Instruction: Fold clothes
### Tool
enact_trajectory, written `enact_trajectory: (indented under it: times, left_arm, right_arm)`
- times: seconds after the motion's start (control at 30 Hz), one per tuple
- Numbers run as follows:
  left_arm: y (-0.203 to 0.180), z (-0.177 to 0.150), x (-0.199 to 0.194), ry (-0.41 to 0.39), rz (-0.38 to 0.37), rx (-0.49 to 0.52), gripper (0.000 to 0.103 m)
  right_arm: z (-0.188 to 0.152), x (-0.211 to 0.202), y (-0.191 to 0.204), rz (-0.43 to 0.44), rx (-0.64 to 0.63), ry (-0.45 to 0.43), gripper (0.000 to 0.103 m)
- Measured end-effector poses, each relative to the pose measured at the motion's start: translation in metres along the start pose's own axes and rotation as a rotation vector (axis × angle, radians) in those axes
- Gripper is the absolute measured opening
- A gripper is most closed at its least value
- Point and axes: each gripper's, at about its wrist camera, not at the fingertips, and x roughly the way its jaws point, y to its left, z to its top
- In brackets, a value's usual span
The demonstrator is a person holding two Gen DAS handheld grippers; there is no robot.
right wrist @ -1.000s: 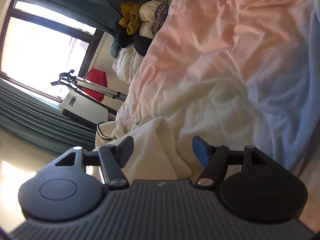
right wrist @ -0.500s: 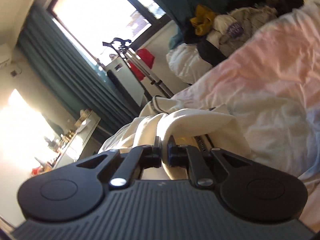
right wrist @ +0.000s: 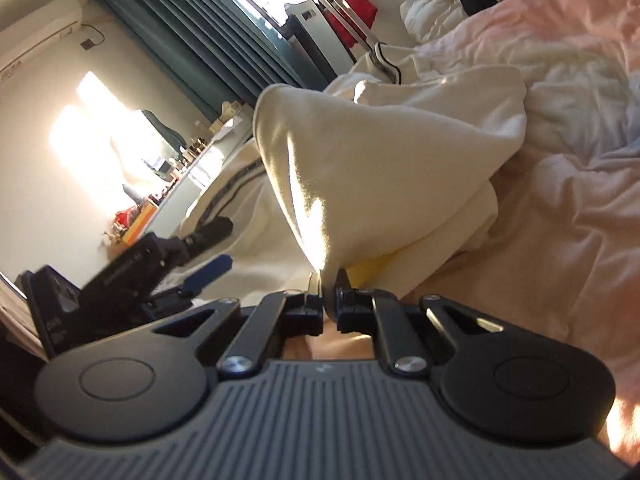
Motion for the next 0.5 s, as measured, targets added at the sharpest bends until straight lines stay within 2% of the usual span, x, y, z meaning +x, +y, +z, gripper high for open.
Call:
enact_trajectory:
  times: [0.2,0.23,0.27,0.37,0.5]
  left_arm:
    - [-0.002,-0.009,-0.006,0.022,0.066,0.01,0.072]
    - [-0.003,-0.01,-0.007,0.026,0.07,0.009,0.072]
    - [-0.005,-0.011,-0.007,0.028,0.076,0.014,0.072]
    - [-0.011,-0.012,-0.008,0.032,0.076,0.023,0.073]
    - [-0.021,-0.016,-0.008,0.037,0.034,0.034,0.073]
  right_arm:
    - [0.008,-0.026,0.009,-0.039,-0.032,-0.039,0.013]
    - [0.01,-0.034,0.009,-0.057,-0.027,-0.04,0.016]
    - [0.012,-0.04,0.009,-0.068,-0.029,-0.034,0.023]
    - [0.021,-0.057,0.017,-0.029,-0.092,-0.017,0.043]
    - [0.048,-0.071,0.013,-0.028,-0.115,-0.081,0.05]
